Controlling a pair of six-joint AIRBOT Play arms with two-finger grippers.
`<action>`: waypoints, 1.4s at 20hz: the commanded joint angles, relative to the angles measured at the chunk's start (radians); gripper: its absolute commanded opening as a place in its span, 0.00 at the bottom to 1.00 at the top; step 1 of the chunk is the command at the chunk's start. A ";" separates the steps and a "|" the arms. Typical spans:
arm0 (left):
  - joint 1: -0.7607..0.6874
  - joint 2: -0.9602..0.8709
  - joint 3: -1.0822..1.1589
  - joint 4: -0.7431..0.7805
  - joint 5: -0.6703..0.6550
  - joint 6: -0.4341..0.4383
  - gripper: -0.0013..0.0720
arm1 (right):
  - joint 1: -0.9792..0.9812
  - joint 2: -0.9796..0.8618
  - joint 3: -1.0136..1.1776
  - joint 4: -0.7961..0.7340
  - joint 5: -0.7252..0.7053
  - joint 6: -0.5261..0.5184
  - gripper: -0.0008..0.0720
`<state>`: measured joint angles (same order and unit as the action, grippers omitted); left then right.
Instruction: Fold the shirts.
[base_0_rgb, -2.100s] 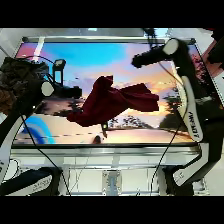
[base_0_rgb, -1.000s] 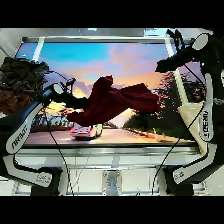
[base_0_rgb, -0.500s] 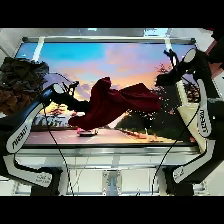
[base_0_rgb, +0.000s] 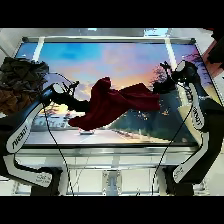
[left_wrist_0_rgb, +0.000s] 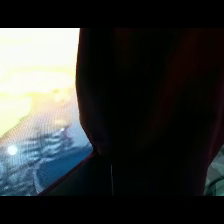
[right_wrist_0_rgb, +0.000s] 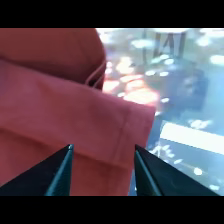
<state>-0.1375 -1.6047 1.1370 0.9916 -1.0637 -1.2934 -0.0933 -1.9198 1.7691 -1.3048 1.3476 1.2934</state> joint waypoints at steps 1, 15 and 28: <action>-0.001 0.000 0.000 -0.013 0.000 0.000 0.03 | 0.000 -0.025 -0.002 -0.002 -0.040 0.001 0.63; -0.001 0.000 0.000 -0.013 0.001 0.000 0.03 | 0.000 -0.042 -0.005 -0.002 -0.072 0.002 0.57; 0.002 0.059 0.421 0.048 -0.063 -0.002 0.03 | -0.002 0.131 0.154 0.135 0.047 -0.143 0.05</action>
<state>-0.1368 -1.5761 1.3876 1.0073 -1.0897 -1.2926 -0.0952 -1.8847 1.8629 -1.1110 1.3636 1.1652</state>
